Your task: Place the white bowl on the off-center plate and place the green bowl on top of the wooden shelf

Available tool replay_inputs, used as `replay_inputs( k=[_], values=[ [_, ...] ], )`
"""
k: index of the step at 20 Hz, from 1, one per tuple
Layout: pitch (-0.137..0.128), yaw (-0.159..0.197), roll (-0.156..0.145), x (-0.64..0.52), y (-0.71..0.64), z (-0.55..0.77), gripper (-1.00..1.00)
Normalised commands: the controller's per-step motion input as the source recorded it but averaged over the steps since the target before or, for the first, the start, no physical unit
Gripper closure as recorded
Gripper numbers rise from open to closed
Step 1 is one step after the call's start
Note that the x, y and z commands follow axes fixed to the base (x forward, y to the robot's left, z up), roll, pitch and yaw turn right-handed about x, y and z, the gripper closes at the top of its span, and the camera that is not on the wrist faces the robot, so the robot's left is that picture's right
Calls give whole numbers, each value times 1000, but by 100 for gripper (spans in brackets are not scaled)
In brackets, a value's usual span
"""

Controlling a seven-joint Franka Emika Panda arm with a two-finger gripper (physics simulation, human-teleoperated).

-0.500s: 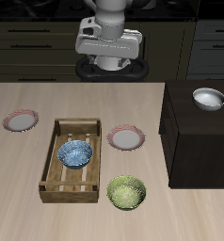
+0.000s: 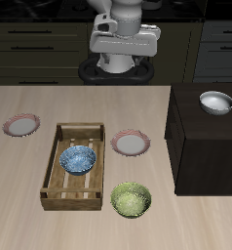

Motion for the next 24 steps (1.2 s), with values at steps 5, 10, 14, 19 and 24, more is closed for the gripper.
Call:
replay_inputs(
  k=[5,10,14,19,24],
  values=[
    [-7,8,16,46,203,96,-100],
    [-18,10,12,68,257,162,-100],
    [-10,10,14,23,105,88,-100],
    [-19,16,15,96,263,159,-100],
    [-6,14,7,172,172,89,-100]
  ],
)
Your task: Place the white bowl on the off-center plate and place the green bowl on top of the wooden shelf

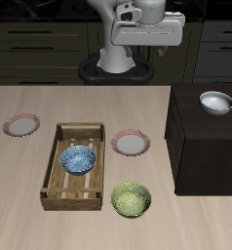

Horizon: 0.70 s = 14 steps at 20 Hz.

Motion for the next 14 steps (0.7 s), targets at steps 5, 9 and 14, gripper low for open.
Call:
replay_inputs(
  k=[5,9,14],
  values=[
    [5,-7,-7,205,180,99,-100],
    [2,1,-6,216,228,94,-100],
    [-3,9,-5,248,248,94,-100]
  ],
)
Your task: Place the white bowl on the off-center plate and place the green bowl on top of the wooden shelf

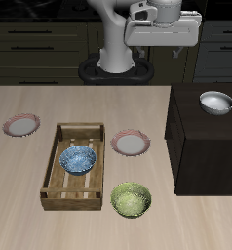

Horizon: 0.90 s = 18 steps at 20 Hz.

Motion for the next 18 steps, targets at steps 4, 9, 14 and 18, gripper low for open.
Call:
replay_inputs(
  k=[4,9,14,18],
  values=[
    [21,7,19,197,225,2,-100],
    [-11,9,8,182,229,88,-100],
    [-4,3,5,187,168,49,-100],
    [-8,15,9,176,218,19,-100]
  ],
)
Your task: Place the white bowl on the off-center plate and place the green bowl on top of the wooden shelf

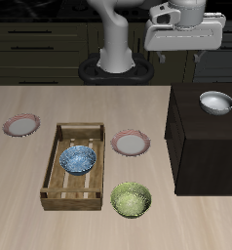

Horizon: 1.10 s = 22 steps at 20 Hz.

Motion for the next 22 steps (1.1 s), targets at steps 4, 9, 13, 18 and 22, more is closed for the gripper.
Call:
replay_inputs(
  k=[4,9,13,18,22],
  values=[
    [-9,-7,4,177,188,37,-100],
    [12,2,-6,243,161,-20,-100],
    [1,-4,-2,248,125,-9,-100],
    [2,10,-21,231,78,-63,-100],
    [-11,23,-31,224,114,-30,-100]
  ],
)
